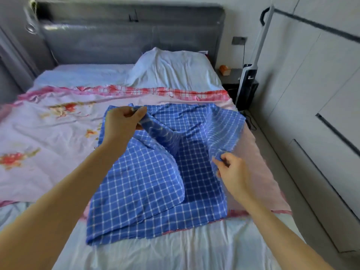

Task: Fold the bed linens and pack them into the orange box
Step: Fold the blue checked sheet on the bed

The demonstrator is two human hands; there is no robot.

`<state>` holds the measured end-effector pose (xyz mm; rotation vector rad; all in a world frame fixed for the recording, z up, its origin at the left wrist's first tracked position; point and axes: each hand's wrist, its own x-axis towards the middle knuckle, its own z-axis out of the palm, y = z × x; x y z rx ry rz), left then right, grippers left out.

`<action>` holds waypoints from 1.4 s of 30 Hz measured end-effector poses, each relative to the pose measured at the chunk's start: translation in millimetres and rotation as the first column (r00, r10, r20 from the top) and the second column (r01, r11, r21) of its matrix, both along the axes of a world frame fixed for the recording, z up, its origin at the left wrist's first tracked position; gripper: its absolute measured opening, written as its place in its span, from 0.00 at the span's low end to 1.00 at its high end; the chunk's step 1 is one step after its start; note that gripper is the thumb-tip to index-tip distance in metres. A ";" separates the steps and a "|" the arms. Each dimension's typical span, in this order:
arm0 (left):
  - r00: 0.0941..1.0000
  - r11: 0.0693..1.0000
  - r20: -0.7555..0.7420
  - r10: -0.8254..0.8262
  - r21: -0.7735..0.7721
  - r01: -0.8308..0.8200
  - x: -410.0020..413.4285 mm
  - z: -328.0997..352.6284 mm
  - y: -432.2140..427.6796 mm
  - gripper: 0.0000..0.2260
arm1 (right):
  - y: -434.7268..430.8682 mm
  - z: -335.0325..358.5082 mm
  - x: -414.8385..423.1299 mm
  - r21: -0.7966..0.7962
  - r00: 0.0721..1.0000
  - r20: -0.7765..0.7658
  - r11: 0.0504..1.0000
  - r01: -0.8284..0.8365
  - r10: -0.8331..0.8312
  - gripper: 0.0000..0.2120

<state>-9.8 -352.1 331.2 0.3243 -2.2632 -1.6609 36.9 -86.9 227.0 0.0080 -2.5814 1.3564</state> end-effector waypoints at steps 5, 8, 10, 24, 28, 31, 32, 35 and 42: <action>0.949 0.939 -0.116 -0.294 -0.217 0.265 25.7 116.1 -12.2 0.13 | -55.1 135.2 12.6 -0.060 0.964 -0.266 0.998 -0.023 0.006 0.19; 0.905 0.849 -0.034 -0.424 -0.364 0.384 52.3 144.2 -14.9 0.14 | -85.9 179.2 27.3 0.017 0.913 -0.405 0.999 -0.044 0.048 0.16; 0.891 0.816 0.006 -0.454 -0.400 0.418 69.1 147.4 -15.8 0.14 | -107.1 193.1 40.7 0.083 0.884 -0.461 0.996 -0.042 0.076 0.14; 0.966 0.949 0.108 -0.237 -0.186 0.254 125.7 130.7 -26.2 0.17 | -191.0 187.2 95.4 0.030 0.876 -0.476 0.997 -0.066 0.072 0.13; 0.980 0.980 0.107 -0.169 -0.085 0.179 131.8 130.8 -22.1 0.17 | -193.3 187.4 99.3 0.132 0.886 -0.442 0.987 -0.092 0.142 0.09; 0.979 0.979 0.089 -0.182 -0.071 0.189 133.2 126.8 -17.6 0.19 | -179.7 192.8 100.9 0.137 0.914 -0.293 0.958 -0.250 0.280 0.10; 0.981 0.982 0.086 -0.171 -0.067 0.177 132.9 125.4 -16.6 0.16 | -173.3 194.9 99.5 0.127 0.911 -0.246 0.943 -0.309 0.331 0.10; 0.978 0.977 0.096 -0.183 -0.092 0.191 130.9 125.8 -13.2 0.11 | -152.3 201.5 88.3 0.142 0.912 -0.210 0.934 -0.328 0.352 0.09; 0.926 0.735 0.059 -0.374 -0.590 0.334 134.8 173.9 -5.4 0.11 | -114.4 250.4 59.6 0.018 0.707 0.066 0.708 -0.706 0.704 0.22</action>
